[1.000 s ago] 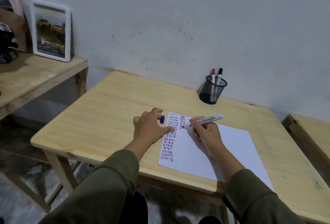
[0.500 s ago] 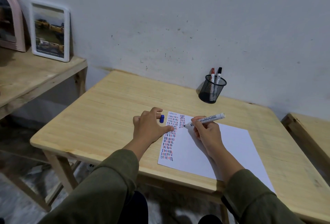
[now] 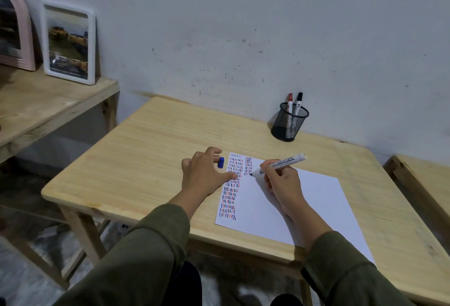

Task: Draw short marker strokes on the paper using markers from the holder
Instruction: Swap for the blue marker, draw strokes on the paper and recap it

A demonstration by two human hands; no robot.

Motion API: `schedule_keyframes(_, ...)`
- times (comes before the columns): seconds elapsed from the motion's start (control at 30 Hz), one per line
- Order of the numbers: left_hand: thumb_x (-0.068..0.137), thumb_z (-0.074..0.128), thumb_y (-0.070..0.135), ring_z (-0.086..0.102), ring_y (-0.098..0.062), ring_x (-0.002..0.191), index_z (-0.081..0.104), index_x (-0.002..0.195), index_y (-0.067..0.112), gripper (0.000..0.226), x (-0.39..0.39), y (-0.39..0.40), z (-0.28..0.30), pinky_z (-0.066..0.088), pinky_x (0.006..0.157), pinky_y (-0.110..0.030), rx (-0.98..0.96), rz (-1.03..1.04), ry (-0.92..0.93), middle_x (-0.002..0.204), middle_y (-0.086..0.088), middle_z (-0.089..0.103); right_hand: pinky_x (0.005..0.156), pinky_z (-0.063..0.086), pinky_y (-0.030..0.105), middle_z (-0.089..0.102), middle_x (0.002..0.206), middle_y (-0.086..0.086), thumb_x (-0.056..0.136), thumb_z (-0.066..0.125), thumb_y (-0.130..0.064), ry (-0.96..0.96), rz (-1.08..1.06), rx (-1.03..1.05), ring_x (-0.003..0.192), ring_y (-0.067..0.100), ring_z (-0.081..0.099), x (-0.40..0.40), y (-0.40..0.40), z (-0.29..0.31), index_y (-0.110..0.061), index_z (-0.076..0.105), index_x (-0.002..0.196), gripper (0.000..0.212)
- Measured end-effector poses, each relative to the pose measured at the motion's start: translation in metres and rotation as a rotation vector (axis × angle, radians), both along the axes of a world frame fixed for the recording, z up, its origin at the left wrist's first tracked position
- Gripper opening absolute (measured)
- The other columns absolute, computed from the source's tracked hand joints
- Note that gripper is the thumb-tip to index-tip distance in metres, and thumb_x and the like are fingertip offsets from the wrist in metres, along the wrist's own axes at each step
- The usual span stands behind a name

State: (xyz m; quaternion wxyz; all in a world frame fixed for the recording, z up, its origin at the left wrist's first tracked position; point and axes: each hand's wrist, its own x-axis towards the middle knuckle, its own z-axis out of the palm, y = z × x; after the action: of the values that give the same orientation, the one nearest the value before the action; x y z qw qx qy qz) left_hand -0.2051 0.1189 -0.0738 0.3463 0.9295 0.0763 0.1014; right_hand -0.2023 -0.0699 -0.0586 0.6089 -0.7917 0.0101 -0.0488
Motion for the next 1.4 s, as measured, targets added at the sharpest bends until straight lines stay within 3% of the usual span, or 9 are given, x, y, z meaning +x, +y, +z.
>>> schedule_keyframes(0.1, 0.064, 0.070, 0.064, 0.047, -0.010, 0.121, 0.047, 0.127, 0.033, 0.075, 0.000, 0.000, -0.001, 0.026, 0.097, -0.034, -0.002, -0.008, 0.000, 0.119, 0.015, 0.064, 0.052, 0.038, 0.016, 0.055, 0.053, -0.010, 0.086, 0.060, -0.017, -0.003, -0.001, 0.020, 0.049, 0.003, 0.049, -0.001, 0.000, 0.000, -0.014, 0.069, 0.078, 0.012)
schedule_keyframes(0.43, 0.091, 0.055, 0.033, 0.054, -0.007, 0.108, 0.065, 0.104, 0.035, 0.017, -0.003, 0.001, 0.002, 0.022, 0.088, -0.027, -0.106, -0.002, -0.063, 0.089, 0.018, 0.065, 0.051, 0.039, 0.020, 0.057, 0.058, 0.002, 0.086, 0.061, -0.013, 0.043, -0.040, 0.280, 0.055, 0.011, 0.049, -0.005, -0.002, 0.007, -0.018, 0.070, 0.075, 0.015)
schedule_keyframes(0.53, 0.085, 0.061, 0.033, 0.066, -0.008, 0.096, 0.064, 0.084, 0.041, 0.009, 0.002, 0.002, 0.003, 0.037, 0.099, -0.034, -0.329, 0.075, -0.057, 0.080, 0.022, 0.068, 0.052, 0.040, 0.024, 0.059, 0.060, 0.003, 0.085, 0.057, -0.013, 0.012, -0.031, 0.257, 0.056, 0.014, 0.051, -0.008, -0.004, 0.017, -0.014, 0.071, 0.077, 0.016)
schedule_keyframes(0.6, 0.079, 0.063, 0.034, 0.070, -0.011, 0.087, 0.063, 0.073, 0.047, 0.014, 0.004, -0.001, 0.012, 0.050, 0.094, -0.043, -0.585, 0.148, -0.060, 0.074, 0.021, 0.071, 0.051, 0.040, 0.025, 0.059, 0.063, 0.006, 0.086, 0.056, -0.011, -0.029, 0.009, 0.269, 0.056, 0.016, 0.052, -0.009, -0.005, 0.031, -0.011, 0.071, 0.080, 0.016)
schedule_keyframes(0.7, 0.071, 0.062, 0.043, 0.069, -0.012, 0.084, 0.064, 0.075, 0.054, 0.012, 0.008, -0.014, 0.037, 0.054, 0.087, -0.046, -0.838, 0.199, -0.070, 0.071, 0.020, 0.073, 0.051, 0.041, 0.026, 0.059, 0.066, 0.009, 0.089, 0.055, -0.008, -0.094, 0.069, 0.275, 0.057, 0.017, 0.055, -0.008, -0.005, 0.055, -0.005, 0.070, 0.087, 0.015)
schedule_keyframes(0.83, 0.079, 0.067, 0.036, 0.063, -0.015, 0.095, 0.069, 0.077, 0.037, 0.004, 0.017, -0.034, 0.076, 0.052, 0.085, -0.037, -1.065, 0.139, -0.095, 0.088, 0.005, 0.072, 0.052, 0.041, 0.026, 0.060, 0.065, 0.004, 0.090, 0.054, -0.009, -0.175, 0.134, 0.250, 0.057, 0.016, 0.057, -0.008, -0.001, 0.081, -0.004, 0.070, 0.089, 0.016)
schedule_keyframes(0.93, 0.085, 0.065, 0.030, 0.063, -0.012, 0.093, 0.067, 0.085, 0.031, 0.001, 0.020, -0.045, 0.100, 0.036, 0.076, -0.027, -1.134, 0.058, -0.093, 0.096, -0.003, 0.069, 0.051, 0.041, 0.025, 0.061, 0.060, -0.002, 0.090, 0.054, -0.008, -0.223, 0.144, 0.241, 0.056, 0.014, 0.057, -0.010, 0.000, 0.096, -0.008, 0.070, 0.085, 0.017)
schedule_keyframes(1.07, 0.087, 0.063, 0.029, 0.061, -0.002, 0.083, 0.067, 0.104, 0.020, 0.019, 0.020, -0.057, 0.116, 0.037, 0.068, -0.020, -1.198, 0.000, -0.039, 0.099, 0.002, 0.069, 0.052, 0.042, 0.026, 0.063, 0.058, -0.004, 0.090, 0.054, -0.007, -0.262, 0.129, 0.223, 0.055, 0.014, 0.056, -0.012, -0.005, 0.108, -0.009, 0.071, 0.086, 0.018)
schedule_keyframes(1.4, 0.088, 0.063, 0.024, 0.058, 0.001, 0.075, 0.067, 0.112, 0.012, 0.026, 0.011, -0.075, 0.134, 0.036, 0.060, -0.017, -1.209, -0.061, 0.028, 0.098, 0.001, 0.068, 0.054, 0.044, 0.026, 0.063, 0.061, -0.001, 0.090, 0.055, -0.008, -0.293, 0.132, 0.212, 0.056, 0.014, 0.057, -0.013, -0.014, 0.123, -0.010, 0.072, 0.086, 0.017)
